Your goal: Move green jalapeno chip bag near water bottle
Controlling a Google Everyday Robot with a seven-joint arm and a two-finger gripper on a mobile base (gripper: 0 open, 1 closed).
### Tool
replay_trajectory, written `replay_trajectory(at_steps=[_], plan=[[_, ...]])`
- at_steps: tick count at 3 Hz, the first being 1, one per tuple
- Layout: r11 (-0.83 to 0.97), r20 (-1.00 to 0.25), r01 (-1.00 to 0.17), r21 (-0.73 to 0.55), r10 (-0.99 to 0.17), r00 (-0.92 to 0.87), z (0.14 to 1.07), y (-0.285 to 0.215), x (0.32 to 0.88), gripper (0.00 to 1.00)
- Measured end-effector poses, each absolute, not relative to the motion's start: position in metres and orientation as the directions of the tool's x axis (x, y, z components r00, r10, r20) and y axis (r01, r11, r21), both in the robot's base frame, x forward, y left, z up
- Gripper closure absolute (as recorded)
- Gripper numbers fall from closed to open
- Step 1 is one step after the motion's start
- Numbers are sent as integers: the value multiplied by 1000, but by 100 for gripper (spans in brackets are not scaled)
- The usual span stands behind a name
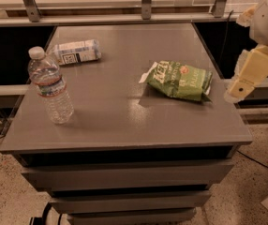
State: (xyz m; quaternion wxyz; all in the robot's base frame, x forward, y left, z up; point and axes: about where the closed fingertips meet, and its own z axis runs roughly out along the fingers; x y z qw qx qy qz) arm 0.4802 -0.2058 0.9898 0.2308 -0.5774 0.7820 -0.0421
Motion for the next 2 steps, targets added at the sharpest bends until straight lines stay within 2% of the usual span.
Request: replay_trajectory(at_steps=[2], plan=[[304, -342, -848, -433, -927, -158, 964, -172, 532, 0]])
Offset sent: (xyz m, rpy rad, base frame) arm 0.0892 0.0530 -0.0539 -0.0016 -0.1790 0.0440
